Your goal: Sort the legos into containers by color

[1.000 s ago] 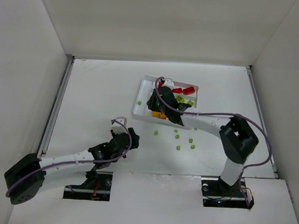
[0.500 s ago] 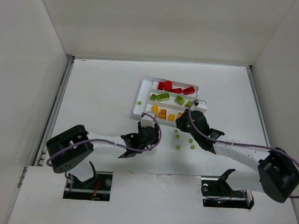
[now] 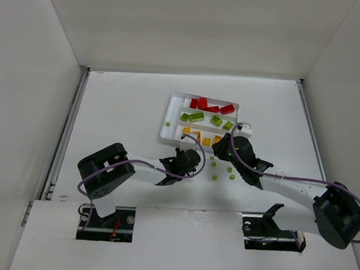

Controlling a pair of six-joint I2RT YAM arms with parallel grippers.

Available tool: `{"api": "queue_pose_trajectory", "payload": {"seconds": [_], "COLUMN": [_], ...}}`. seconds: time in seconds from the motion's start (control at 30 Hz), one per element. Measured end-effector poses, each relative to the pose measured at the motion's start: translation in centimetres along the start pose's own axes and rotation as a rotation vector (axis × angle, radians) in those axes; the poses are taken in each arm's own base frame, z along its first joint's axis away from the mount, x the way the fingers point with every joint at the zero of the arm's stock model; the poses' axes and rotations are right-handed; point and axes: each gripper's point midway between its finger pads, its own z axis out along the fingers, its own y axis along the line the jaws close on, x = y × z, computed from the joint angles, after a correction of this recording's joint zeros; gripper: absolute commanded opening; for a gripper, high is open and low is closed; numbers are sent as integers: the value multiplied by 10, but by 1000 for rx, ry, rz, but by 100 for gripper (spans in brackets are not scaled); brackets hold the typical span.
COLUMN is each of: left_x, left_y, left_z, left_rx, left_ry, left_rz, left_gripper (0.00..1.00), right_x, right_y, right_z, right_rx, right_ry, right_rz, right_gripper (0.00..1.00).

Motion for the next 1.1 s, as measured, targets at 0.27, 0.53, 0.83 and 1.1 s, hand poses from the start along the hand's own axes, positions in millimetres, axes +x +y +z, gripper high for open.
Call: {"api": "queue_pose_trajectory", "payload": {"seconds": [0.27,0.53,0.83,1.1], "left_x": [-44,-133,-143,-141], "left_y": [-2,65,102,112], "left_z": [-24,-11,60,82], "left_rx": [12,-118,-189,-229], "left_ry": [-90,-241,-170,-152], "left_rz": [-18,-162,-155,-124], "left_gripper": [12,13,18,19], "right_x": [-6,-1,3,-2], "right_y": [-19,-18,-10,-32], "right_z": [0,3,-1,-24], "right_rx": [34,34,13,103], "right_ry": [-19,-8,-4,-57], "right_rz": [24,22,9,47], "right_gripper": [32,32,43,49]}}
